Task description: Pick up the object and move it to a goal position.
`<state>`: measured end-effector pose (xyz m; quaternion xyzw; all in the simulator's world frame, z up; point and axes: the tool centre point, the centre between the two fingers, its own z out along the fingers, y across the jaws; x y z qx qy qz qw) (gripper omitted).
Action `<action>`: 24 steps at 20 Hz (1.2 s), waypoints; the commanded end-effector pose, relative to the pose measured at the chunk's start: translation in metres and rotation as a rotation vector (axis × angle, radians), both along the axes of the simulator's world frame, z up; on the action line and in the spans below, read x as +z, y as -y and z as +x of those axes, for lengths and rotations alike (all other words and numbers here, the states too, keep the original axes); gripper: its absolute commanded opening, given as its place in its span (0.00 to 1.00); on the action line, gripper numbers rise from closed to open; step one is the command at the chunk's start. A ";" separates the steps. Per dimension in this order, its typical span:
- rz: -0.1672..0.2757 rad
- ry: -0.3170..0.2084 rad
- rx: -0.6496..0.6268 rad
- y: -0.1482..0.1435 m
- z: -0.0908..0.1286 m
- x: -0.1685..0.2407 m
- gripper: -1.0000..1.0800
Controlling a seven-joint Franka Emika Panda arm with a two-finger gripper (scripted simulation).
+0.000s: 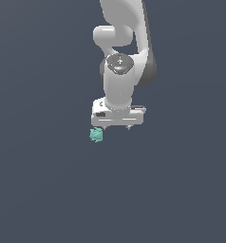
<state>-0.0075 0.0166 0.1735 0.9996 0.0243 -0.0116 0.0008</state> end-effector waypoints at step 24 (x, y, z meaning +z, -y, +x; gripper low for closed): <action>-0.009 0.022 -0.022 0.041 -0.010 -0.020 0.96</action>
